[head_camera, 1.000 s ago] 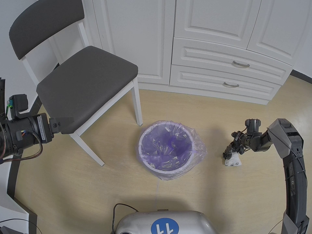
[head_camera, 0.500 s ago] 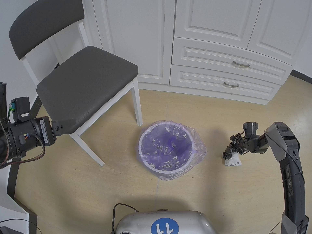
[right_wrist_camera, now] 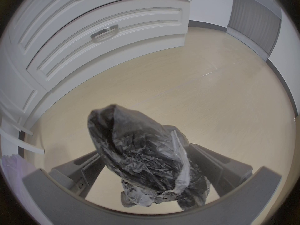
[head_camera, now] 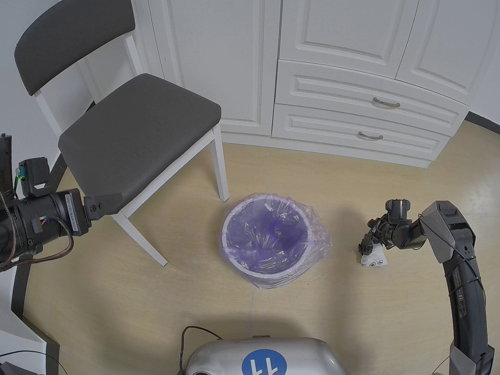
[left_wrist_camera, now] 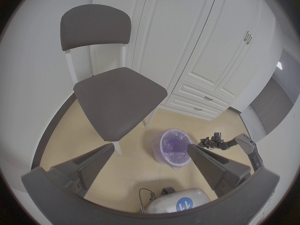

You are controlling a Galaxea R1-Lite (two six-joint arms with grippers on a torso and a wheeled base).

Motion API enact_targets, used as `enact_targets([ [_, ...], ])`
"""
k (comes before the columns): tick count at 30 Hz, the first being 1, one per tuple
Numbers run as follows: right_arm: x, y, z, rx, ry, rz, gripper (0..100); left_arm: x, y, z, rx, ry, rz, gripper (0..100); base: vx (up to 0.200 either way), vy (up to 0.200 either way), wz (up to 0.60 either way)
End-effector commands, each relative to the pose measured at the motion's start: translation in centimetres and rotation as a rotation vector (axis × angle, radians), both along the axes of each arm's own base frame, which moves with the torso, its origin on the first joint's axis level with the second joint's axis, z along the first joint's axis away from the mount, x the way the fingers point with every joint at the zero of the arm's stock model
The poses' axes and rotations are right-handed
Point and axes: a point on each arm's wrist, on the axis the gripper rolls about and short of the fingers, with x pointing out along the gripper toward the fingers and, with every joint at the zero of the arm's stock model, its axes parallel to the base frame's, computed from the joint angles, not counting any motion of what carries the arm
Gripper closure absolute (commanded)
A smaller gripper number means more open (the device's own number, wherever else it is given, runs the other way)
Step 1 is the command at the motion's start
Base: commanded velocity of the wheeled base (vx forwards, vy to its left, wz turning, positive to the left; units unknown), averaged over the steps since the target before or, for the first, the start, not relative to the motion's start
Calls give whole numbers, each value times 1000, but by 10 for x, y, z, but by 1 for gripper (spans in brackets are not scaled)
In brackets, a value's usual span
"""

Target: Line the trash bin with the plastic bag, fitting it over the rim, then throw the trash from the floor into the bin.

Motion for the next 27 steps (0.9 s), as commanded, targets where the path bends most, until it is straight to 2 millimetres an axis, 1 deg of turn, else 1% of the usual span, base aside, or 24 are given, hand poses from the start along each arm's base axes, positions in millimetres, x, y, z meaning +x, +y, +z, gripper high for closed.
enact_targets([
  [1, 3, -2, -4, -6, -6, -14, 0, 2, 0, -2, 3, 8, 3, 0, 0, 0, 0],
  [5, 3, -5, -5, -7, -4, -21, 0, 4, 0, -3, 4, 13, 10, 0, 0, 0, 0],
  [16, 2, -4, -8, -6, 2, -20, 0, 4, 0, -3, 4, -11, 7, 0, 0, 0, 0],
  [22, 2, -8, -1, 31, -17, -62, 0, 1, 1, -5, 10, -14, 1, 0, 0, 0, 0],
  [25, -1, -7, -3, 42, -5, -68, 0, 3, 0, -5, 13, -13, 0, 0, 0, 0, 0],
  [26, -2, -6, -4, 40, 0, -65, 100, 3, 0, -5, 14, -12, 0, 0, 0, 0, 0],
  [27, -2, -6, -4, 37, 1, -63, 100, 4, 0, -5, 13, -13, 2, 0, 0, 0, 0],
])
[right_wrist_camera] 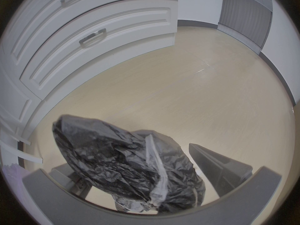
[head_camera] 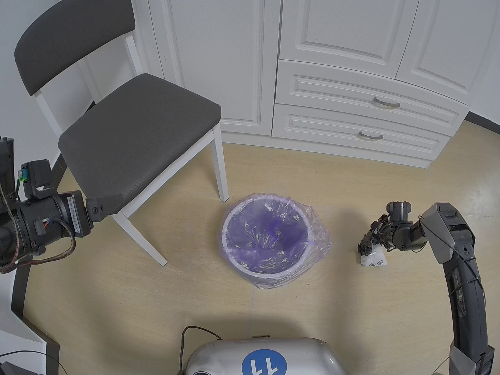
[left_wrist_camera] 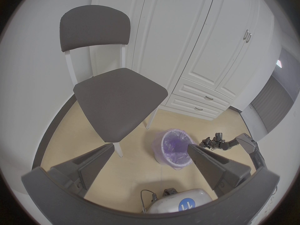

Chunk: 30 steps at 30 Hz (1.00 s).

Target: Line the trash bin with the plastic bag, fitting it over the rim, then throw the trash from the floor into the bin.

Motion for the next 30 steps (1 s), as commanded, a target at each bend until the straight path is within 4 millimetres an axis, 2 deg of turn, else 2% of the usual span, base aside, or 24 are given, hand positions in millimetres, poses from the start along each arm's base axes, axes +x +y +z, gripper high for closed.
enact_targets([
  [1, -1, 2, 2, -4, 1, 6, 100, 1, 0, 0, 1, -5, 3, 0, 0, 0, 0],
  [8, 0, -1, 4, 2, -9, -5, 100, -5, 2, 2, 3, -30, 2, 0, 0, 0, 0],
  [14, 1, 5, 0, -7, -8, 8, 100, -7, 1, -5, 41, -18, -24, 0, 0, 0, 0],
  [19, -4, 5, -7, -53, -10, -39, 100, -6, -9, -16, 50, 18, -76, 0, 0, 0, 0],
  [27, 1, -2, -2, -58, -75, -26, 100, -1, -19, -41, 62, 30, -118, 0, 0, 0, 0],
  [30, 2, -3, -4, -56, -81, -18, 100, 10, -25, -51, 66, 35, -120, 0, 0, 0, 0],
])
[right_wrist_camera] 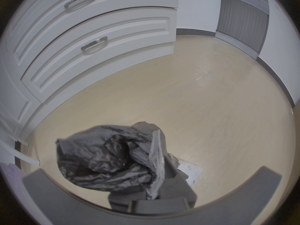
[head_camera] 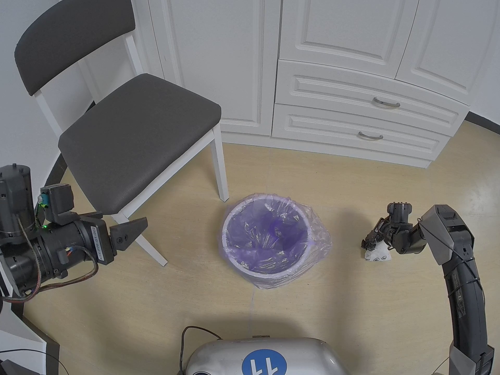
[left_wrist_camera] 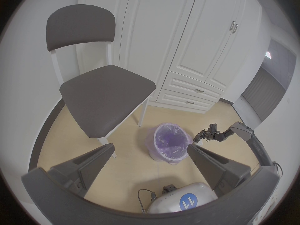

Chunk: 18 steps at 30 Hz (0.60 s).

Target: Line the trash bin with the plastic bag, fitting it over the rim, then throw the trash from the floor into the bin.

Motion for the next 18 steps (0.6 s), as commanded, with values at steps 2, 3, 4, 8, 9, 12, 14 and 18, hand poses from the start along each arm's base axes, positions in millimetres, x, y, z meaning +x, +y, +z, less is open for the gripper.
enact_targets([
  [2, 2, -4, -1, -1, -7, 6, 100, 14, -9, -21, 27, 57, -6, 0, 0, 0, 0],
  [3, 2, -4, -1, -1, -7, 6, 100, 14, -9, -21, 27, 57, -6, 0, 0, 0, 0],
  [4, 2, -4, -1, -1, -7, 6, 100, 14, -9, -21, 27, 57, -6, 0, 0, 0, 0],
  [8, 4, -4, 1, 1, -15, 6, 100, 14, -8, -19, 19, 45, 1, 0, 0, 0, 0],
  [9, 3, -6, 4, 9, -20, 0, 100, 14, -8, -18, 16, 41, 1, 0, 0, 0, 0],
  [12, 2, -10, 5, 12, -19, -9, 100, 15, -8, -18, 17, 42, 4, 0, 0, 0, 0],
  [14, 2, -13, 7, 15, -23, -14, 100, 17, -8, -18, 18, 44, 7, 0, 0, 0, 0],
  [18, 2, -21, 20, 52, -53, -36, 100, 17, -6, -15, 15, 32, 21, 0, 0, 0, 0],
])
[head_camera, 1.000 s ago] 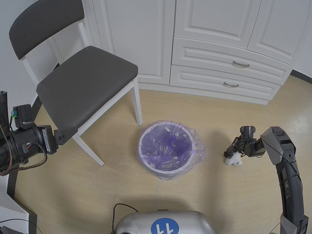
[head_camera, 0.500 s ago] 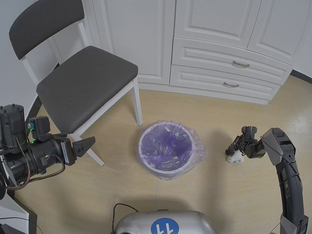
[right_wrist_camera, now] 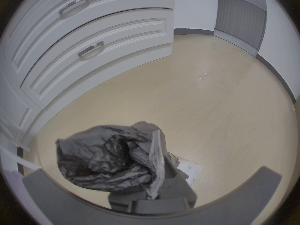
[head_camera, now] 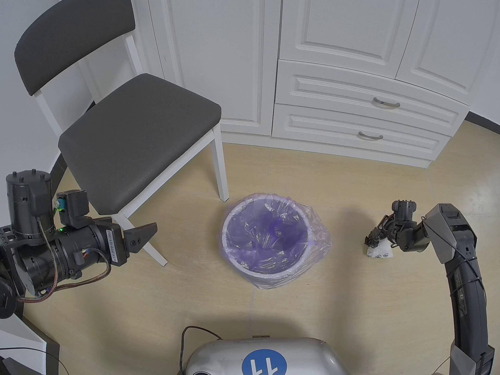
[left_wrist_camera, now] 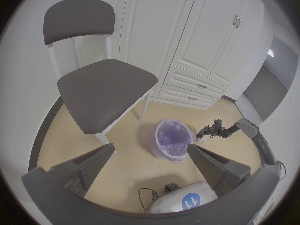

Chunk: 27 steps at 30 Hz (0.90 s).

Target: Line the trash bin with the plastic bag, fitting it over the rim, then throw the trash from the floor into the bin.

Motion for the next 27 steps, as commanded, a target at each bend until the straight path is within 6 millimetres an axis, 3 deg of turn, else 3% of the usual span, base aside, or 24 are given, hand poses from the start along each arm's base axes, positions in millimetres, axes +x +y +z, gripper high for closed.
enact_targets([
  [1, 0, -7, 19, 18, -32, -12, 100, 1, 1, 2, -1, -10, 16, 0, 0, 0, 0],
  [2, -1, -7, 33, 35, -44, -1, 100, 0, 3, 4, 1, -19, 32, 0, 0, 0, 0],
  [3, -2, -7, 34, 37, -44, 0, 100, 0, 3, 4, 0, -20, 32, 0, 0, 0, 0],
  [5, -11, -6, 64, 67, -53, 39, 100, -3, 8, 9, 6, -48, 55, 0, 0, 0, 0],
  [6, -11, -5, 65, 68, -53, 42, 100, -3, 9, 10, 7, -50, 56, 0, 0, 0, 0],
  [7, -20, -3, 82, 86, -53, 76, 100, -2, 12, 11, 19, -60, 70, 0, 0, 0, 0],
  [10, -33, -3, 104, 97, -58, 118, 100, -3, 13, 12, 22, -64, 73, 0, 0, 0, 0],
  [11, -42, -3, 125, 97, -63, 148, 100, -4, 14, 12, 21, -67, 74, 0, 0, 0, 0],
  [13, -53, -2, 143, 71, -47, 183, 100, -5, 14, 13, 24, -72, 73, 0, 0, 0, 0],
  [17, -98, 1, 198, -67, 50, 277, 100, -6, 15, 14, 54, -89, 64, 0, 0, 0, 0],
  [20, -126, 8, 220, -130, 69, 322, 100, -7, 15, 15, 65, -98, 74, 0, 0, 0, 0],
  [22, -128, 9, 223, -140, 67, 330, 100, -7, 15, 16, 66, -100, 75, 0, 0, 0, 0],
  [23, -153, 20, 240, -212, 67, 386, 100, -10, 16, 19, 72, -116, 89, 0, 0, 0, 0],
  [24, -153, 20, 240, -212, 67, 386, 100, -10, 16, 19, 72, -116, 89, 0, 0, 0, 0],
  [25, -169, 32, 248, -257, 66, 436, 100, -12, 17, 21, 77, -130, 86, 0, 0, 0, 0],
  [26, -170, 33, 248, -260, 68, 441, 100, -12, 17, 21, 78, -130, 88, 0, 0, 0, 0],
  [27, -184, 46, 255, -297, 61, 481, 100, -15, 18, 24, 79, -146, 86, 0, 0, 0, 0],
])
